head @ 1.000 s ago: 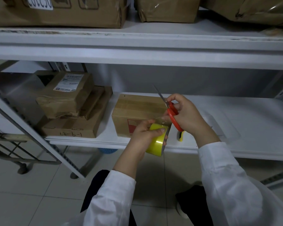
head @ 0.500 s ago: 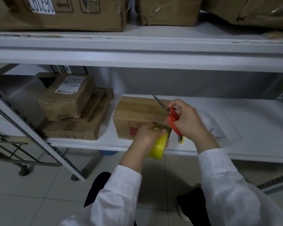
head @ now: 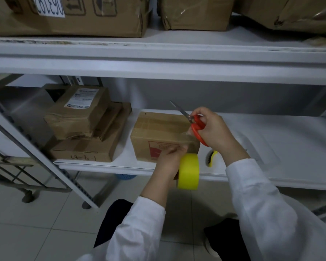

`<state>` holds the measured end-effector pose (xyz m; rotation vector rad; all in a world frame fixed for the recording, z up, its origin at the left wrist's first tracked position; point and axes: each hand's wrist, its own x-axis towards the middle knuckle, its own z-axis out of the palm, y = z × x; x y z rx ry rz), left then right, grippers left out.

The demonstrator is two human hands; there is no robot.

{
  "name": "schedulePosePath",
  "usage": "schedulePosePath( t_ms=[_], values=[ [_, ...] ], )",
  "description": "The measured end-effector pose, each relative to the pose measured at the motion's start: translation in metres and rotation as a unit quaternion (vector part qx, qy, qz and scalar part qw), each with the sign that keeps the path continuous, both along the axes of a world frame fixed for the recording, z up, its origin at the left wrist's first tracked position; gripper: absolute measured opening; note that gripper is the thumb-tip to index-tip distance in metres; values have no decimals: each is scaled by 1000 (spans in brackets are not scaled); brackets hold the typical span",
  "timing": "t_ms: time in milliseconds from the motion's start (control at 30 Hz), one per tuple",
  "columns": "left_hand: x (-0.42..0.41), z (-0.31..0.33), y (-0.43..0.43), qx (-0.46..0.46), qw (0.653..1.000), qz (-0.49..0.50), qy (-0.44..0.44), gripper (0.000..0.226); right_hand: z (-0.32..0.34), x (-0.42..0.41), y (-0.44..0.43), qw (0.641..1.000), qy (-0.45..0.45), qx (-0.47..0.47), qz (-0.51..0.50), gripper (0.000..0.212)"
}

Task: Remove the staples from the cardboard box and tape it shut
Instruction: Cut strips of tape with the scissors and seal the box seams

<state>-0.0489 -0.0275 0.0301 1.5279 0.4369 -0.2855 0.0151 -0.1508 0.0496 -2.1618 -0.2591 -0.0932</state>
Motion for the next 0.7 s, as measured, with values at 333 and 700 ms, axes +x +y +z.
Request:
schedulePosePath(
  t_ms=[333, 700],
  values=[
    [17, -8, -7, 47, 999, 15, 19, 26, -15, 12, 4, 997, -1, -75, -22, 45],
    [18, -19, -9, 35, 999, 25, 21, 19, -25, 14, 4, 996, 64, -29, -50, 57]
  ],
)
